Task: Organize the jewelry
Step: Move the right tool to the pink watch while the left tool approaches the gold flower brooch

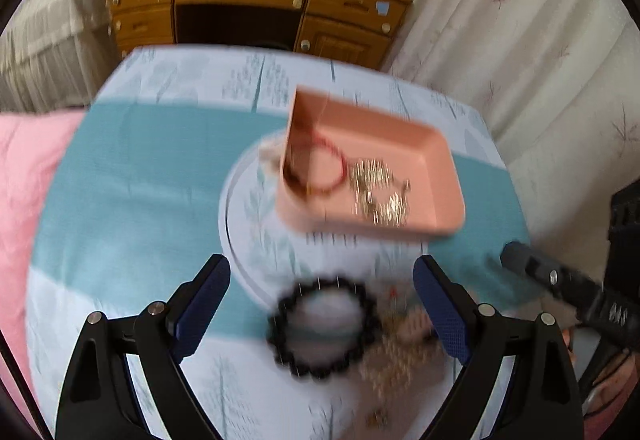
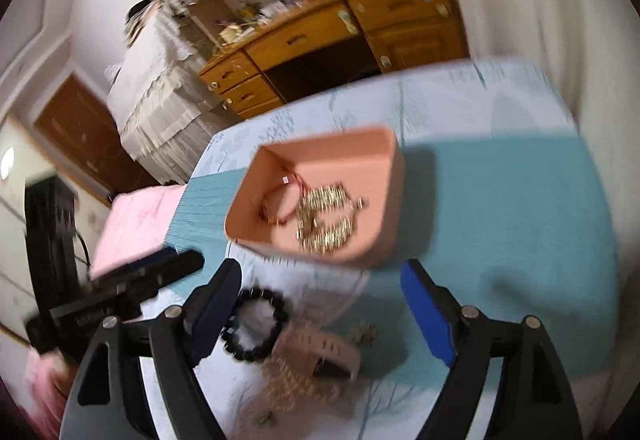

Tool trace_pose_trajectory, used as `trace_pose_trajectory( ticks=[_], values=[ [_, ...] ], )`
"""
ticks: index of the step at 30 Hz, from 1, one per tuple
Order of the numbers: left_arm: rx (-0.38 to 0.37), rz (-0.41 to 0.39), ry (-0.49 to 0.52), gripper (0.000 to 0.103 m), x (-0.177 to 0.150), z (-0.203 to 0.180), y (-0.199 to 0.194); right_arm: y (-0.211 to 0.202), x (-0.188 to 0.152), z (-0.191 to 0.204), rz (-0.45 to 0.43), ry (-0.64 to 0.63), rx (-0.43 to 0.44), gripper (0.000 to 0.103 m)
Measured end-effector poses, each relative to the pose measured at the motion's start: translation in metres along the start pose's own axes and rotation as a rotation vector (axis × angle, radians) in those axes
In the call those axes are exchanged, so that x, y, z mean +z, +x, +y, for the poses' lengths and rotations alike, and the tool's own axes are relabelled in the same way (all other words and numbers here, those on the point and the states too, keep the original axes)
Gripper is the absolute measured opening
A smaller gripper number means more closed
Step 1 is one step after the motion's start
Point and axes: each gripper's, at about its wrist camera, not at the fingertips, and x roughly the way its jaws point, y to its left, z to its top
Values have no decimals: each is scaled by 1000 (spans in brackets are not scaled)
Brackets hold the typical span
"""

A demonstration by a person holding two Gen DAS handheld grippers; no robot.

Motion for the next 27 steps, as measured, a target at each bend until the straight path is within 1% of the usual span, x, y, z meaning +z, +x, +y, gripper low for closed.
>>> trace_pose_trajectory(
  ticks=[3, 4, 6, 11, 13, 15, 17, 18, 19, 20, 22, 23, 24, 25, 26, 27],
  values=[
    [-17, 50, -19, 92, -25, 1, 1, 5, -15, -14, 44, 109, 19, 85],
    [-24, 67, -14, 92, -35, 0, 1, 7, -23, -19, 64, 157, 26, 85],
    [-23, 102, 4, 92, -53, -4, 1, 10, -34, -24, 89, 215, 30, 85],
    [-40, 177, 44, 92, -92, -18, 4, 16, -54, -29, 115, 280, 15, 85],
    [-47, 184, 51, 91, -104, -24, 4, 18, -59, -30, 116, 297, 16, 85],
    [-57, 178, 64, 88, -114, -29, 3, 19, -60, -30, 114, 305, 22, 85],
    [-45, 177, 92, 79, -121, -36, 5, 21, -61, -29, 110, 299, 22, 77],
    [-39, 177, 108, 76, -123, -39, 6, 22, -62, -29, 109, 296, 18, 69],
    [-33, 179, 126, 70, -125, -43, 8, 23, -61, -29, 110, 295, 17, 59],
    [-24, 179, 142, 65, -127, -45, 10, 25, -61, -30, 112, 295, 19, 54],
    [-18, 176, 161, 60, -128, -49, 12, 29, -62, -32, 122, 295, 18, 37],
    [-19, 171, 170, 55, -129, -50, 12, 30, -61, -32, 123, 294, 19, 31],
    [-15, 165, 180, 52, -129, -51, 12, 31, -61, -32, 124, 290, 18, 18],
    [-9, 164, 189, 47, -128, -52, 13, 31, -60, -32, 125, 290, 9, 14],
    [-4, 164, 197, 42, -128, -54, 14, 32, -60, -33, 123, 292, 11, 14],
    [2, 165, 205, 40, -128, -54, 14, 32, -60, -33, 124, 293, 11, 14]
  ],
)
